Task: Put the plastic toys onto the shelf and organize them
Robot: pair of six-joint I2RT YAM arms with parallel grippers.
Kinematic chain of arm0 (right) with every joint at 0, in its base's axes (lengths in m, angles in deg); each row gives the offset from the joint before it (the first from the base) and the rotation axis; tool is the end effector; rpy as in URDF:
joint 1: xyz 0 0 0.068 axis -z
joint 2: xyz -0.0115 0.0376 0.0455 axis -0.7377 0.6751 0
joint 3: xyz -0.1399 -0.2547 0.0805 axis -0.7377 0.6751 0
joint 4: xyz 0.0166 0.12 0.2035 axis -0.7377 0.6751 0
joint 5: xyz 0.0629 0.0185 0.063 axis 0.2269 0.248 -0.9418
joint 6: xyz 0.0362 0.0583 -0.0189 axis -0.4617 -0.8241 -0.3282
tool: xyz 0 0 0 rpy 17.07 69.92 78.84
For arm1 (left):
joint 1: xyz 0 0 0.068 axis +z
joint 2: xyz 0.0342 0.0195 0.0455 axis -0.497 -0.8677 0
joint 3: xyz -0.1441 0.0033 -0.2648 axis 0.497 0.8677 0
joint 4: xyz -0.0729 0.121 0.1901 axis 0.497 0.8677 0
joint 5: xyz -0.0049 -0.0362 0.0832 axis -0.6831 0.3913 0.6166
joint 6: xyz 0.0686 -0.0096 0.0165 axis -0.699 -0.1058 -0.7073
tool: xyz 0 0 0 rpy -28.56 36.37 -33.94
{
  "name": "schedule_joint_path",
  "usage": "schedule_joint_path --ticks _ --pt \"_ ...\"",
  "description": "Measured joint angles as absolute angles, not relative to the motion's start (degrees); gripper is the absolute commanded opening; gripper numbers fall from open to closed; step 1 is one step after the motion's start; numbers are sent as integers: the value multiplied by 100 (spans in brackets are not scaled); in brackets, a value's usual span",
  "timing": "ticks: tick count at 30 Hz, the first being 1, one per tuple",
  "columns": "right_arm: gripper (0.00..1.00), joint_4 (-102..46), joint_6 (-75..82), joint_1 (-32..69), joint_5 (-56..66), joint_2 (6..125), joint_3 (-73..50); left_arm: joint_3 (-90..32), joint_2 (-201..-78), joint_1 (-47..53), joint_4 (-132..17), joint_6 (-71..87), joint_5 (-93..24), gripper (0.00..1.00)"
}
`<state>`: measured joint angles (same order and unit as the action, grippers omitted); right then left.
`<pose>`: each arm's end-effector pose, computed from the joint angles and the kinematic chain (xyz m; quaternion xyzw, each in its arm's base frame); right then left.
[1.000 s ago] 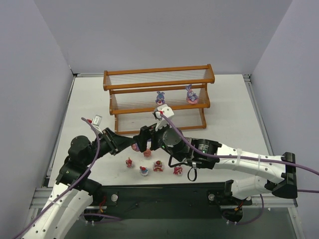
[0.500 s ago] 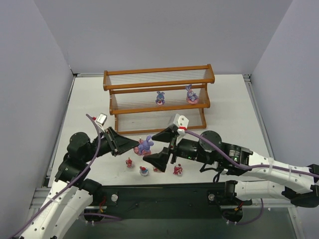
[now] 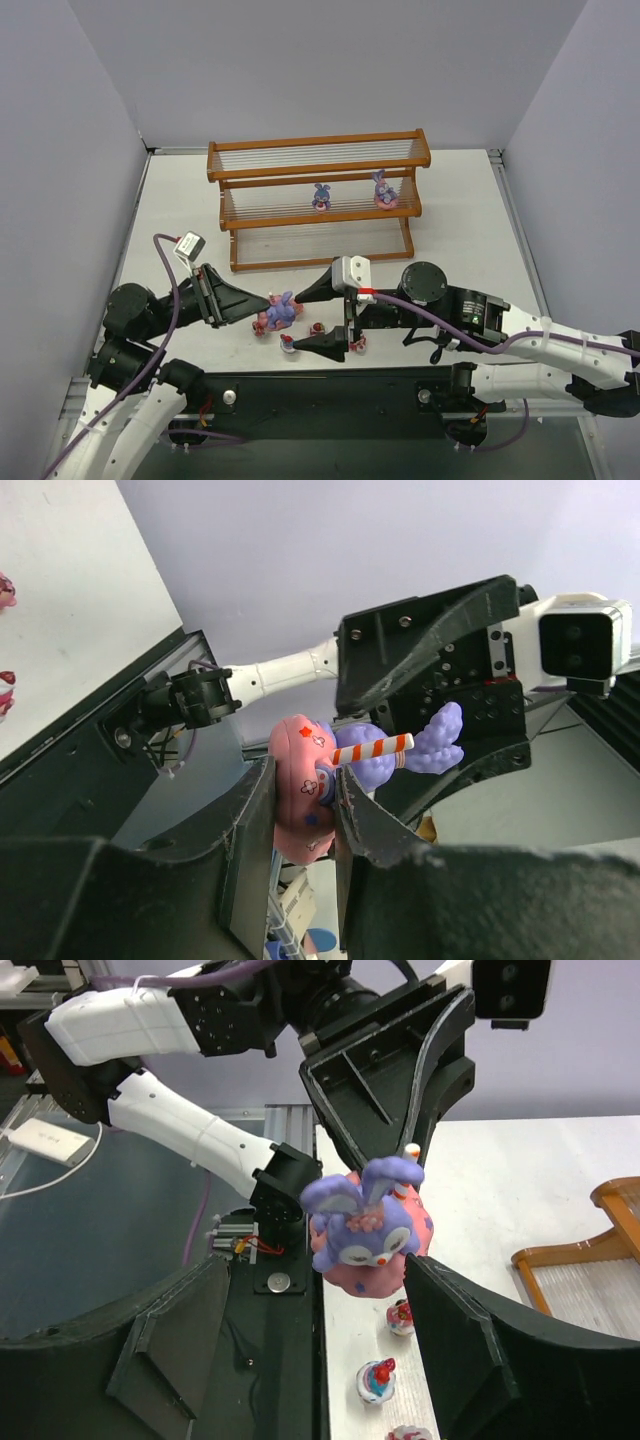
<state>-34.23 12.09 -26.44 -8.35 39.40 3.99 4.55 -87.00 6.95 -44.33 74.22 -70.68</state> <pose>0.0329 0.1901 0.4577 -0.4950 0.4122 0.5398 0.5419 0.0371 -0.0602 0.3539 -0.0421 0.6848 -0.6882 0.2357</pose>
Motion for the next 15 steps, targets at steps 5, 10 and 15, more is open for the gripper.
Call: schedule_joint_path --ticks 5,10,15 --pt "69 -3465 1386 -2644 -1067 4080 397 359 -8663 695 -4429 7455 -7149 0" --pt "68 -3561 1458 -2635 -1113 4231 349 359 -8650 697 -4407 7499 -7199 0" --pt "56 -3731 1474 -2637 -1113 4340 316 359 -8608 697 -4411 7527 -7262 0"
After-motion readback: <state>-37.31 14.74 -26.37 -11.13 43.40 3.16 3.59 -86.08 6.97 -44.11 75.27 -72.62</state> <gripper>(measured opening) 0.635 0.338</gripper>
